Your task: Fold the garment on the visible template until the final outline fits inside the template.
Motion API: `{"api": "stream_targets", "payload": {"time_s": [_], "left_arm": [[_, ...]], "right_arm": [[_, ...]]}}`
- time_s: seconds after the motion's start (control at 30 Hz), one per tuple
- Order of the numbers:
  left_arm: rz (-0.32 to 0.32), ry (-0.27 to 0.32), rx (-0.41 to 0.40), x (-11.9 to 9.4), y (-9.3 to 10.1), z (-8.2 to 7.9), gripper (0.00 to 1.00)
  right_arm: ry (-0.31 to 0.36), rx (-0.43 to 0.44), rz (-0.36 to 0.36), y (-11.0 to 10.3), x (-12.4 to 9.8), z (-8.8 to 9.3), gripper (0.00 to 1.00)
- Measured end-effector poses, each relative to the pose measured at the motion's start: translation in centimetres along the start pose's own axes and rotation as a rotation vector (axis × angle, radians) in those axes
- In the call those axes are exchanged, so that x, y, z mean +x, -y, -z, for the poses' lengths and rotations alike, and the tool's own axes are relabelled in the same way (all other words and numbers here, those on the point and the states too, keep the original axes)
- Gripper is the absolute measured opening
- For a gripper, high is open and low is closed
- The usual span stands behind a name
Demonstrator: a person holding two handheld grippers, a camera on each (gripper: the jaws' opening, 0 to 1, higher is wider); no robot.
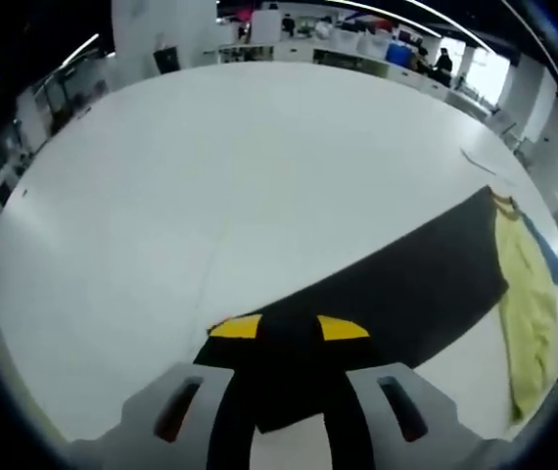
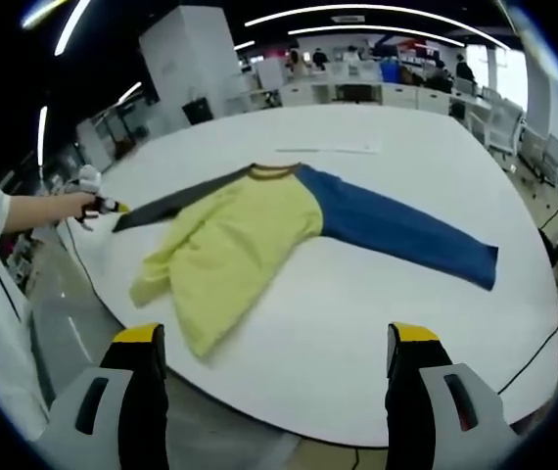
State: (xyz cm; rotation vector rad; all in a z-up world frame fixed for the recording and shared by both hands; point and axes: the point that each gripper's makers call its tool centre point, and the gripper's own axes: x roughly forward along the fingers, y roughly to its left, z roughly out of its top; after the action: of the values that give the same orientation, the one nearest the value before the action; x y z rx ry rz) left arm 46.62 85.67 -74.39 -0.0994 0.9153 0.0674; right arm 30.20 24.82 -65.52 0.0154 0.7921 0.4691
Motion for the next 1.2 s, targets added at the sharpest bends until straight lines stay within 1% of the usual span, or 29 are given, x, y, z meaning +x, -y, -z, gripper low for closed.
{"api": "stream_targets", "payload": {"time_s": [0.2, 0.27, 0.3, 0.43, 0.57, 0.7, 0.8, 0.87, 0.97, 1.07, 1.2], "left_arm": [[0.046, 0.01, 0.015, -0.9, 1.3, 0.3, 0.25], [0.103, 0.042, 0.021, -1.0, 2.3, 0.0, 0.27], [0.124, 0.049, 0.024, -1.3, 2.8, 0.0, 0.3], [0.14, 0.06, 0.042, -2.0, 3.3, 0.1, 0.34], [0.177, 0.076, 0.039, -3.3, 4.5, -0.1, 0.36], [0.202, 0.094, 0.047, -4.5, 5.7, -0.3, 0.41], [0.217, 0.092, 0.059, -5.1, 6.7, 0.0, 0.44], [0.231, 0.088, 0.073, -5.5, 7.3, 0.3, 0.44], [0.246, 0.075, 0.094, -6.1, 8.2, 1.0, 0.45], [0.255, 0.068, 0.103, -6.6, 8.7, 1.4, 0.48], [0.271, 0.071, 0.122, -7.9, 9.6, 1.7, 0.51]], "right_arm": [[0.006, -0.004, -0.007, -0.2, -0.3, 0.0, 0.93], [0.008, -0.007, -0.01, -0.2, -0.3, -0.1, 0.93], [0.01, -0.008, -0.012, -0.3, -0.3, -0.1, 0.93], [0.016, -0.015, -0.016, -0.3, -0.5, -0.4, 0.93], [0.022, -0.017, -0.019, -0.3, -0.7, -0.5, 0.93], [0.027, -0.021, -0.025, -0.5, -0.9, -0.5, 0.93], [0.031, -0.024, -0.03, -0.6, -1.0, -0.5, 0.93], [0.033, -0.027, -0.033, -0.7, -1.0, -0.5, 0.93], [0.043, -0.025, -0.039, -0.9, -1.2, -0.5, 0.93], [0.053, -0.025, -0.042, -1.0, -1.3, -0.5, 0.93], [0.058, -0.019, -0.048, -1.2, -1.5, -0.2, 0.93]]}}
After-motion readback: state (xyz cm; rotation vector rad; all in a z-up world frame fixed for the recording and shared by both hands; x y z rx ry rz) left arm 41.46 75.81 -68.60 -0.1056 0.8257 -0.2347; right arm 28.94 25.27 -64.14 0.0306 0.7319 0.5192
